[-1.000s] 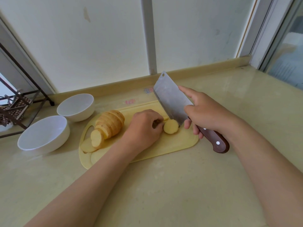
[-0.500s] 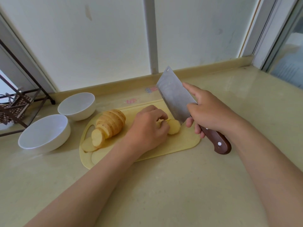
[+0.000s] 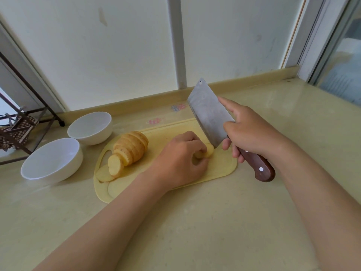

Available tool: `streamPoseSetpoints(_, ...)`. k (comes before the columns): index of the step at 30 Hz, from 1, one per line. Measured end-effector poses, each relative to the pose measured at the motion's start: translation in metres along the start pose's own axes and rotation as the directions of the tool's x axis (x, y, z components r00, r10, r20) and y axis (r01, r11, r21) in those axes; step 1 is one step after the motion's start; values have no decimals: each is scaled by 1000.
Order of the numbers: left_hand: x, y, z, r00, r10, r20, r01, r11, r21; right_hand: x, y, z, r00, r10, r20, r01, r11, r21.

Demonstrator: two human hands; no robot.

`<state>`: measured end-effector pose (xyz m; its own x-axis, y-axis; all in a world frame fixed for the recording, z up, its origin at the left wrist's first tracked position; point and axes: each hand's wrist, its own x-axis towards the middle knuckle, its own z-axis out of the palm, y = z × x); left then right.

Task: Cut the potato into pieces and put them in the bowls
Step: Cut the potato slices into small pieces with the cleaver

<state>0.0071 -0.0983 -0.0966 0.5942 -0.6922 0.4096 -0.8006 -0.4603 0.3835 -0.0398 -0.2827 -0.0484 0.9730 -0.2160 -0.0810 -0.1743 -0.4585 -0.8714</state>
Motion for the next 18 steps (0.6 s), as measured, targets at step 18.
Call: streamPoseSetpoints(18,-4,0,-16,986,98,138,-81,989,-120,-4,-1,-6,999,-21,-39,21,1000,18)
